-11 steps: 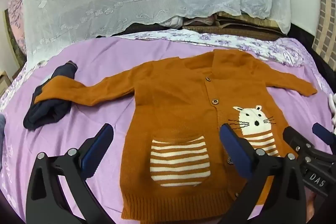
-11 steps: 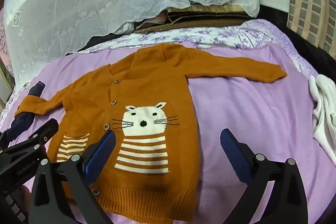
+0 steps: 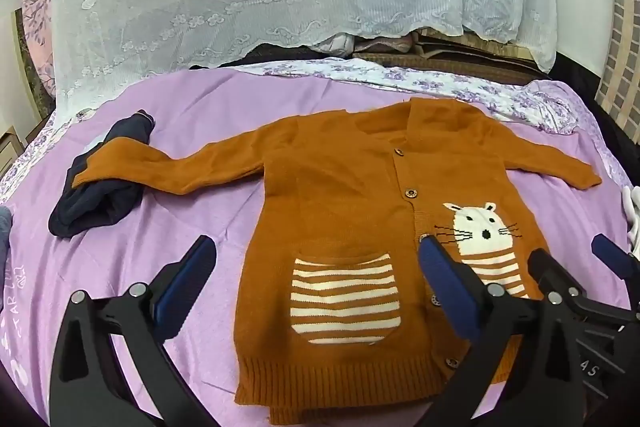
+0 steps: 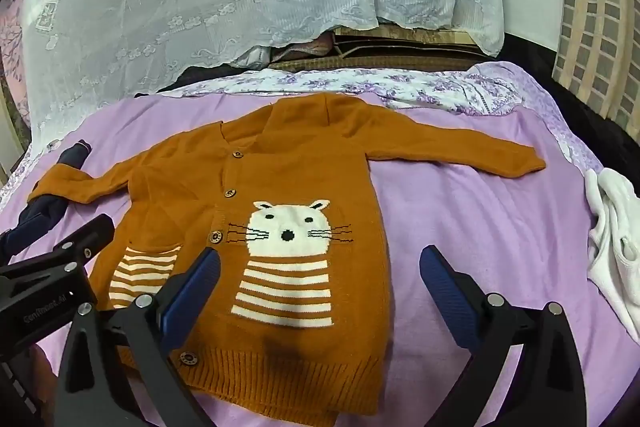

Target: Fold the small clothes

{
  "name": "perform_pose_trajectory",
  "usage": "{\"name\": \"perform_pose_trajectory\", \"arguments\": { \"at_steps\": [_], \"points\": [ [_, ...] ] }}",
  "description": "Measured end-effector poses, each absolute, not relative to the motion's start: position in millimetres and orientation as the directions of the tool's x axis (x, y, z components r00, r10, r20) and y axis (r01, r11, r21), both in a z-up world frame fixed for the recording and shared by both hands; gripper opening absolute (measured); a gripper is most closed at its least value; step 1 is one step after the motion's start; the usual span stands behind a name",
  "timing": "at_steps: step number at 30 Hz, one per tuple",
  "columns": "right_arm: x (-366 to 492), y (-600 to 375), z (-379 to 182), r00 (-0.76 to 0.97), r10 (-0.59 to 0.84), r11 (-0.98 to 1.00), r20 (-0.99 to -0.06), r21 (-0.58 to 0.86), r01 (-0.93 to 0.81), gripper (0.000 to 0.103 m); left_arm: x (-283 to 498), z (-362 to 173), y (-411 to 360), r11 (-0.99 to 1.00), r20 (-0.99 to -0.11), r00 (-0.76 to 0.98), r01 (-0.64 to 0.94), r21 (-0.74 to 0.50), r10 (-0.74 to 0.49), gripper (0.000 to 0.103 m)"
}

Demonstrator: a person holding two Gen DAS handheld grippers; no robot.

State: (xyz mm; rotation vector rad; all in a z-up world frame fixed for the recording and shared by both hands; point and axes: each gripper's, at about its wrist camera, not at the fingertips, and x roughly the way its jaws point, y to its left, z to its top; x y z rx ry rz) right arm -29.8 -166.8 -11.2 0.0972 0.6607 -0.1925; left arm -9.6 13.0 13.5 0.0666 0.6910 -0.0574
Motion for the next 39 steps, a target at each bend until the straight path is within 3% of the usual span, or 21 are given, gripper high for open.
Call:
{"name": "perform_pose_trajectory", "arguments": {
  "at_steps": [39],
  "points": [
    [-34.7, -174.2, -6.9, 0.788, -0.126, 0.973, -0.603, 0.079, 0.215, 0.1, -7.6, 1.2, 16.6, 0.997, -0.643, 0.766, 0.047, 0.062, 0.004, 0.099]
  ]
}}
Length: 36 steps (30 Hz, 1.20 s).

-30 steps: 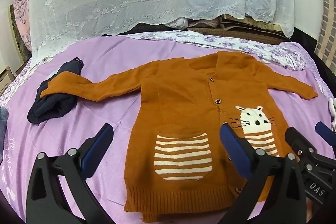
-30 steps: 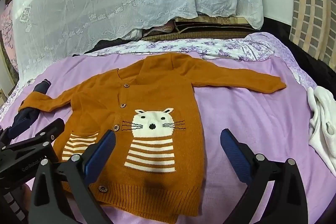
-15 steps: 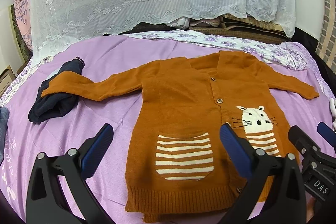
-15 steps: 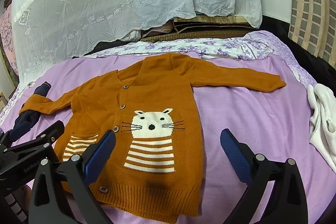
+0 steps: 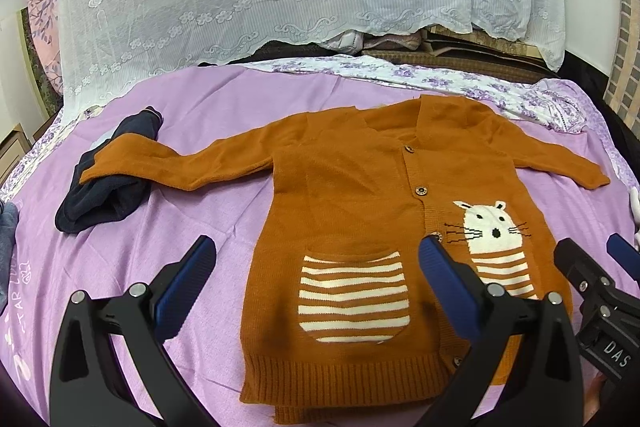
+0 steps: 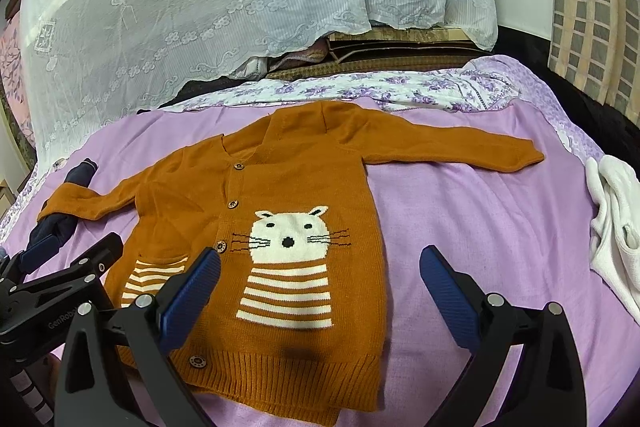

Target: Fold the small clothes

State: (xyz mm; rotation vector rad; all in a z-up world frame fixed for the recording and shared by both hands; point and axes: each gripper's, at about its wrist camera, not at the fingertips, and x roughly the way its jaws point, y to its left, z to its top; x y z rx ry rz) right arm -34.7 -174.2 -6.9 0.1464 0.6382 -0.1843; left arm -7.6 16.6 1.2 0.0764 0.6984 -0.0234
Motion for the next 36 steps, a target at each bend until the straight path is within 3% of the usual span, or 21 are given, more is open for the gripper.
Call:
{"name": "perform_pose_trajectory", "arguments": {
  "at_steps": [36],
  "points": [
    [-32.7, -175.6, -10.4, 0.779, -0.114, 0.969, -0.616, 0.103, 0.223, 0.1, -9.2, -3.5, 19.8, 0.997, -0.649, 0.761, 0.046, 0.059, 0.003, 0.099]
  ]
}}
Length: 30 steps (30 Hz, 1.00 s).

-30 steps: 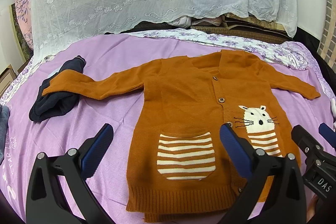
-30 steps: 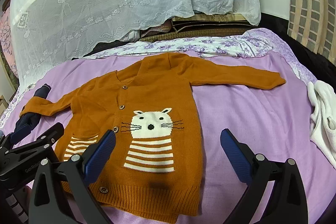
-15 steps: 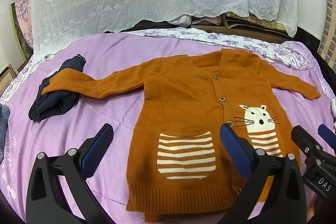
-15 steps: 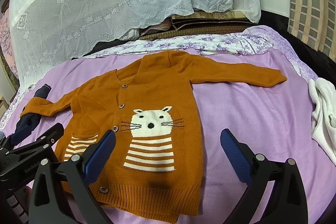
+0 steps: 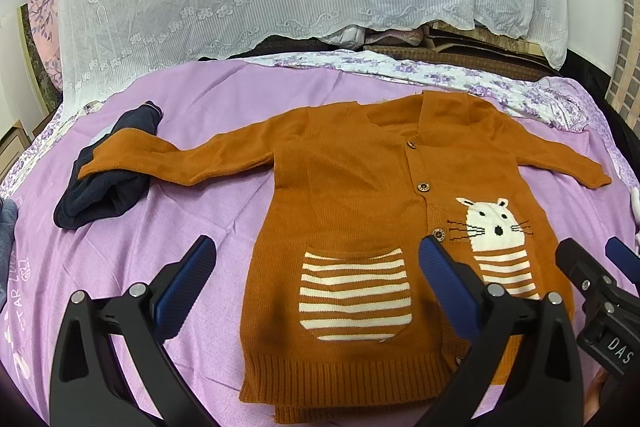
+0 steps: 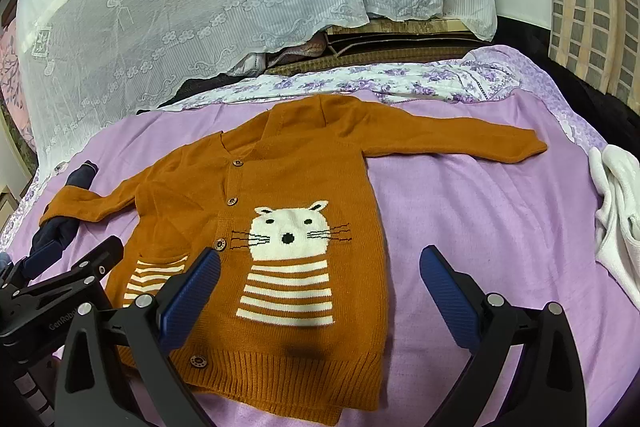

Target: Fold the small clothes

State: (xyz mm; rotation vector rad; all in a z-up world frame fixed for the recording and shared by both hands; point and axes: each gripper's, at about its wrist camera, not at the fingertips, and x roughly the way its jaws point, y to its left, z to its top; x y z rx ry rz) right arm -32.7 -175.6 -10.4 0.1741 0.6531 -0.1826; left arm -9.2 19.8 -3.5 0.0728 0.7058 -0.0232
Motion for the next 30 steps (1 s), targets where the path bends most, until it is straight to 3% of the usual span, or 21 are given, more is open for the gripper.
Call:
{"name": "perform_pose_trajectory", "arguments": {
  "at_steps": [30],
  "points": [
    [-31.7, -177.5, -13.8, 0.774, -0.094, 0.964, -0.626, 0.137, 0.228, 0.1, -9.5, -8.8, 19.9, 0.997, -0.656, 0.755, 0.046, 0.06, 0.005, 0.099]
  ]
}}
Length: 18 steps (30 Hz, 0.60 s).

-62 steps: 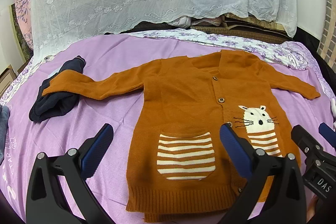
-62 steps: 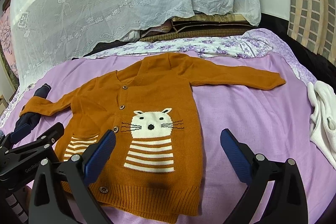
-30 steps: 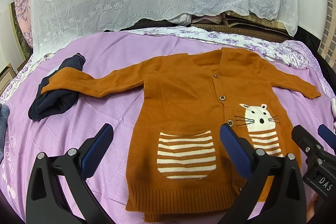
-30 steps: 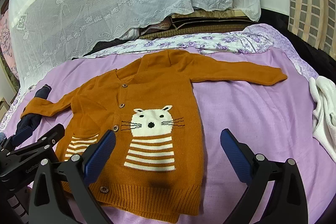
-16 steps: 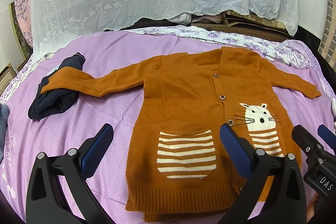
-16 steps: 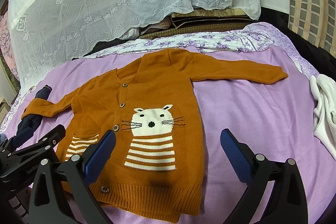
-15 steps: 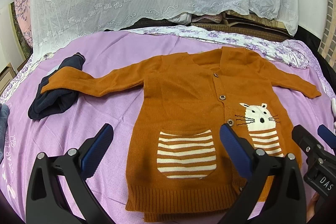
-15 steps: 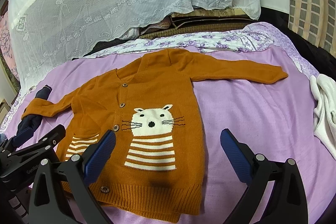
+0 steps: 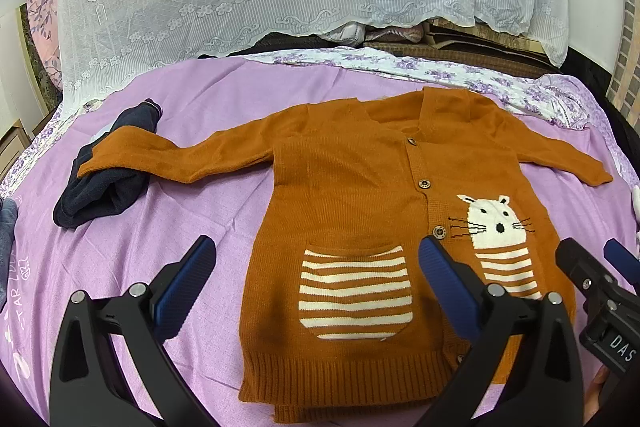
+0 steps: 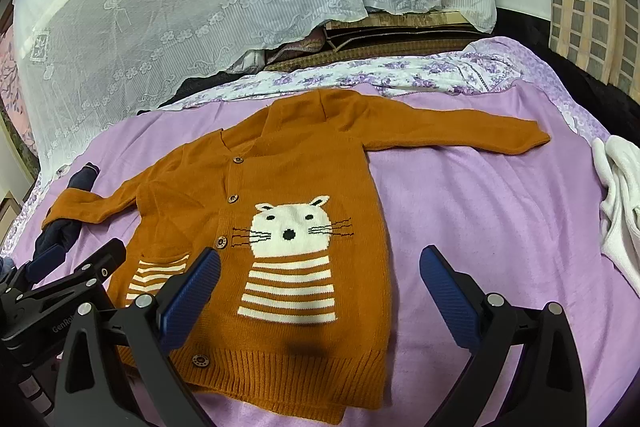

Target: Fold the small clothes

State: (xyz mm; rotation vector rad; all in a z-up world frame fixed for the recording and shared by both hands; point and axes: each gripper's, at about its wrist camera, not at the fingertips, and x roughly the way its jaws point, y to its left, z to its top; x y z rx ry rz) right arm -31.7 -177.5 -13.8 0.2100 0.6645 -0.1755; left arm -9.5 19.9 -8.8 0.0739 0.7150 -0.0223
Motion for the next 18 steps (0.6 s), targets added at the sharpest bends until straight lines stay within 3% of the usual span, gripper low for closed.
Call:
{"name": "perform_pose_trajectory", "arguments": {
  "at_steps": [18],
  "points": [
    [-25.8, -200.2, -18.5, 0.769, -0.069, 0.948, -0.636, 0.199, 0.249, 0.1, -1.6, -9.6, 19.1, 0.997, -0.684, 0.729, 0.037, 0.065, 0.017, 0.099]
  ]
}}
